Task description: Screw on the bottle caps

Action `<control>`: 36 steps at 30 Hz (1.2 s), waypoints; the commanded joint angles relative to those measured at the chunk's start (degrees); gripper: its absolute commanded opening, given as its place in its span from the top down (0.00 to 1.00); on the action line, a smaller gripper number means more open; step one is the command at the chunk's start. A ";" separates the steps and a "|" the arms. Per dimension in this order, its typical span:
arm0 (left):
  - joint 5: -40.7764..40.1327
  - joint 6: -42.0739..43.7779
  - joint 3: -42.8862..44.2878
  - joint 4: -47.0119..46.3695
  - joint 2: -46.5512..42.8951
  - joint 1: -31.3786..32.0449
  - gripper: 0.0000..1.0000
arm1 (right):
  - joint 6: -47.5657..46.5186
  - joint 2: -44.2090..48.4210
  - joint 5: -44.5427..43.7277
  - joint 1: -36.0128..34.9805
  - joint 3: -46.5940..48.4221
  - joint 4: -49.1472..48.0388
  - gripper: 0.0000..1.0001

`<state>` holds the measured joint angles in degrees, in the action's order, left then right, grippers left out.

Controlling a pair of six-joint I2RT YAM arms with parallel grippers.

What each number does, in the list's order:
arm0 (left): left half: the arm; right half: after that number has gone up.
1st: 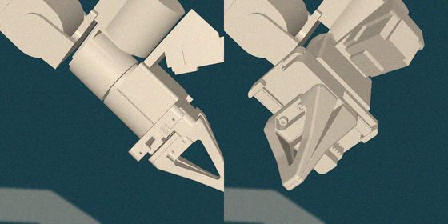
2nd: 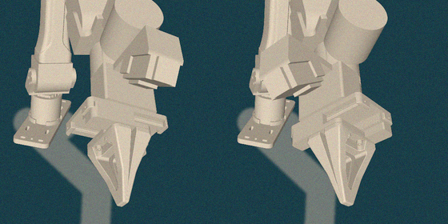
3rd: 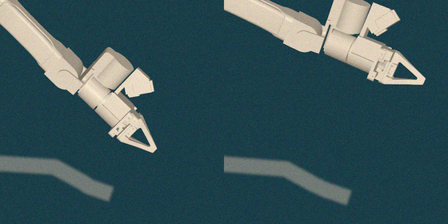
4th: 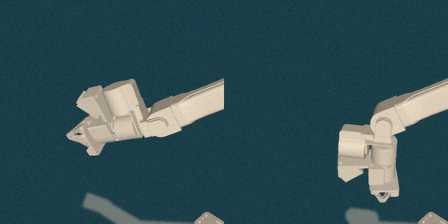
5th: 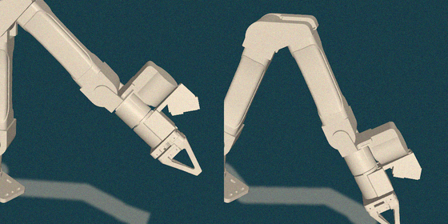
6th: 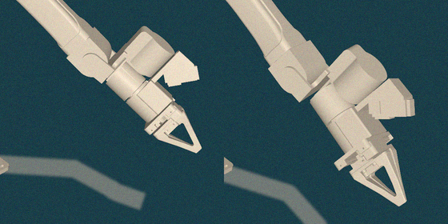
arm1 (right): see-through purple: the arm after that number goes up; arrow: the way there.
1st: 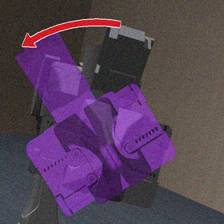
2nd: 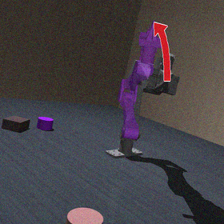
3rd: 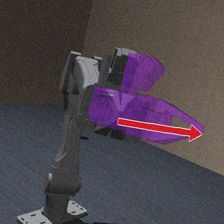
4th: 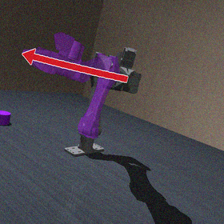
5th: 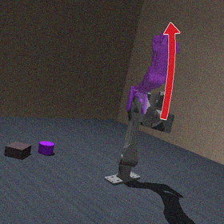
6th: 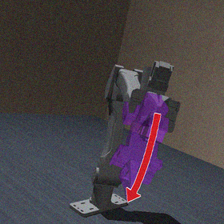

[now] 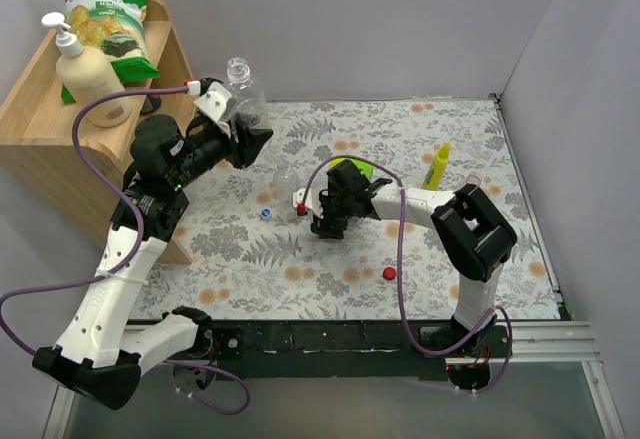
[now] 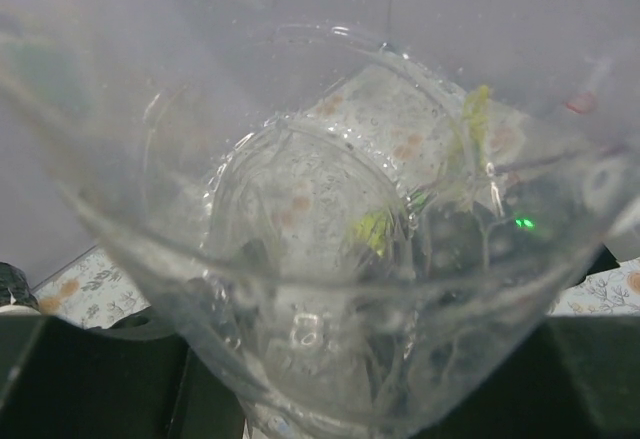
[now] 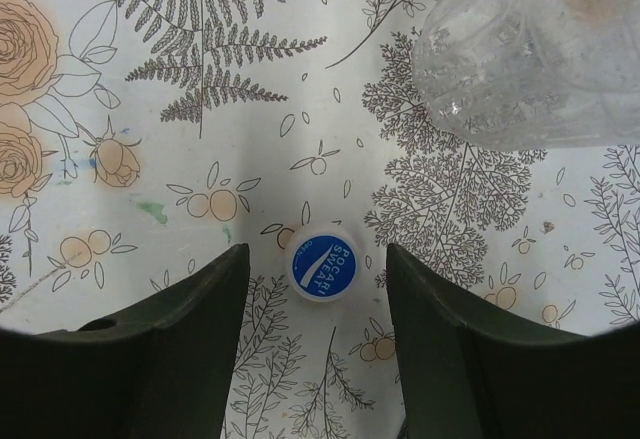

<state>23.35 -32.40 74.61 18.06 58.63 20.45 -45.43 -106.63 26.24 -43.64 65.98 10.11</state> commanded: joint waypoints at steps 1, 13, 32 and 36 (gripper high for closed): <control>1.16 -0.73 -0.34 0.22 -0.97 -0.32 0.60 | -0.28 -0.77 -1.01 -0.40 0.21 -2.37 0.38; 3.36 -1.26 -1.74 0.22 -1.94 -0.32 0.61 | -0.27 -3.41 -1.72 -0.48 2.58 0.17 0.47; 16.00 7.96 -13.07 0.04 -5.45 -0.23 0.69 | 2.43 18.10 7.85 -0.48 7.23 25.90 0.79; 22.95 12.70 -18.70 0.13 -8.26 -0.23 0.71 | 6.22 29.45 5.94 -0.48 10.92 30.57 0.80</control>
<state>36.99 -25.63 59.48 17.98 54.22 20.40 -43.75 -86.54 30.55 -43.81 71.40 32.60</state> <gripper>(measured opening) 0.353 0.407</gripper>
